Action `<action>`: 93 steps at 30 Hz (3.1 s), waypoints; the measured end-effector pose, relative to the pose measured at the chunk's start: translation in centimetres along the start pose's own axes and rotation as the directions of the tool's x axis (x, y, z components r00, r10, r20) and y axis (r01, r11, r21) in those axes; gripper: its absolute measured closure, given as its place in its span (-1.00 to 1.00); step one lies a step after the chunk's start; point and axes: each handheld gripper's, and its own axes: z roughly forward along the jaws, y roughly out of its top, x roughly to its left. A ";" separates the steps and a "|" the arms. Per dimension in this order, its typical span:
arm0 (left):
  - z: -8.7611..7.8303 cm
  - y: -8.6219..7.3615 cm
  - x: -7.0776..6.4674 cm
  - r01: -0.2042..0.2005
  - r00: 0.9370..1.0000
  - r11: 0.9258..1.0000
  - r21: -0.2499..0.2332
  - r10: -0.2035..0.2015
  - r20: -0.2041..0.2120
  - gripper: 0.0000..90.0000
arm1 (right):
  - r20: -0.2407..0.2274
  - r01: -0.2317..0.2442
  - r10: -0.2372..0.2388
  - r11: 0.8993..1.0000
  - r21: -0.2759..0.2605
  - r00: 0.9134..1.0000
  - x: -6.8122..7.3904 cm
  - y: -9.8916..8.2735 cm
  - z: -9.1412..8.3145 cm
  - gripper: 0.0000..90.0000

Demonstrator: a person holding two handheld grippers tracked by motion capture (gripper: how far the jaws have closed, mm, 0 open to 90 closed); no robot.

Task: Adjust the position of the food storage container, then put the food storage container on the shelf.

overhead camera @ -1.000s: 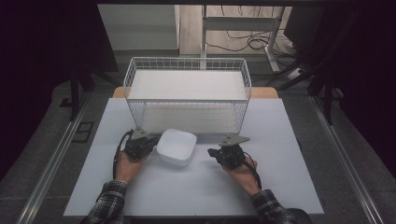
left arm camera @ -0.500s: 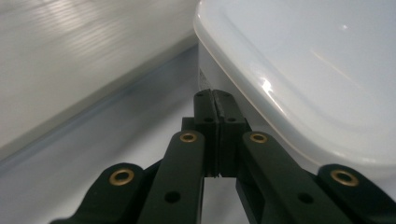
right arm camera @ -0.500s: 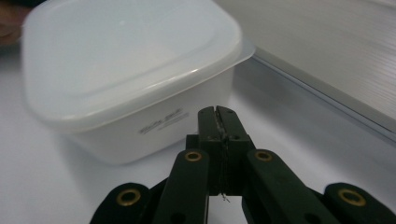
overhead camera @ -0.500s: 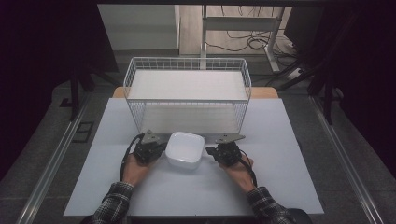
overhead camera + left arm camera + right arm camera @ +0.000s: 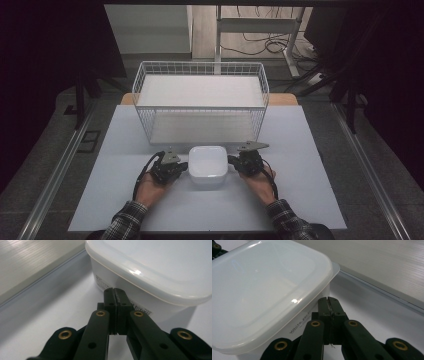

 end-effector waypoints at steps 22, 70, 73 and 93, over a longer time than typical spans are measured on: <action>-1.4 -0.5 -0.5 0.012 1.000 1.000 -0.005 -0.012 0.013 1.00 | -0.044 0.024 -0.022 0.999 0.032 0.999 2.3 -1.1 -2.0 0.98; -3.7 -1.0 0.5 0.075 0.996 0.990 -0.117 -0.079 -0.027 -0.85 | -0.029 0.019 -0.020 0.999 -0.040 0.999 -0.5 0.0 -4.0 -0.87; -3.6 -0.2 0.3 0.079 0.997 0.989 -0.128 -0.082 -0.012 -0.86 | -0.059 0.001 -0.004 0.999 -0.047 0.998 -0.4 0.5 -4.2 -0.87; -1.1 2.2 0.1 0.182 0.980 0.976 -0.115 -0.170 0.107 -0.89 | -0.076 0.041 -0.036 0.998 0.055 0.996 2.8 2.9 -2.3 -0.80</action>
